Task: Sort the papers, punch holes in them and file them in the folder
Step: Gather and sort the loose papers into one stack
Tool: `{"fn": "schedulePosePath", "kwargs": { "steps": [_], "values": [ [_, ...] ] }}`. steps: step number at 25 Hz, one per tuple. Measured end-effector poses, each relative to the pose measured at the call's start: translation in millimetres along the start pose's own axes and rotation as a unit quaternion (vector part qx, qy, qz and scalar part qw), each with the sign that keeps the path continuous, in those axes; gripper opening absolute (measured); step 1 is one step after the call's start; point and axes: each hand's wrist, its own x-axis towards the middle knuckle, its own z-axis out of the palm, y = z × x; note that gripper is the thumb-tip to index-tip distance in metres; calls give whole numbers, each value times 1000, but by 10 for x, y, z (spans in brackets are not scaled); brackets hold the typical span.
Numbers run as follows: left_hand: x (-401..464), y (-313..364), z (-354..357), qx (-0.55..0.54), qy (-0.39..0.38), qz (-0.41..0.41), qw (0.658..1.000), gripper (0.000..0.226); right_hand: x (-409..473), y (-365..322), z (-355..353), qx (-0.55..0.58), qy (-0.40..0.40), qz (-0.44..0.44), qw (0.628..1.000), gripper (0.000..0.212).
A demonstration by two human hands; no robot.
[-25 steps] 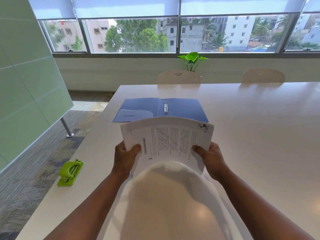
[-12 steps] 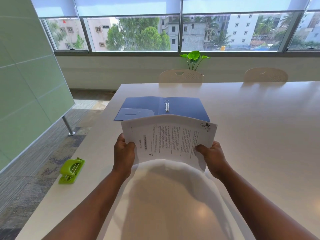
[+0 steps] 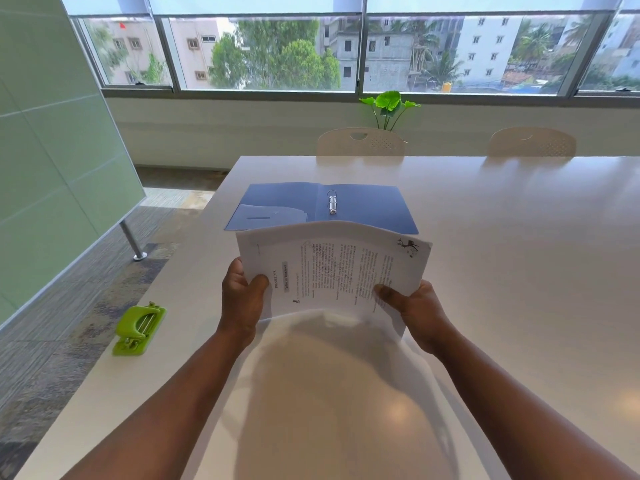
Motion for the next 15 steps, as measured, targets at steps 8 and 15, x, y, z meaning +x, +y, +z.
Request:
{"fn": "schedulePosePath", "kwargs": {
  "steps": [8, 15],
  "values": [
    [55, -92, -35, -34, -22, -30, 999, 44, 12, 110, -41, -12, -2, 9, 1000, 28],
    [122, -115, -88, 33, -52, -28, 998, 23, 21, 37, -7, -49, 22, 1, 999, 23]
  ]
}}
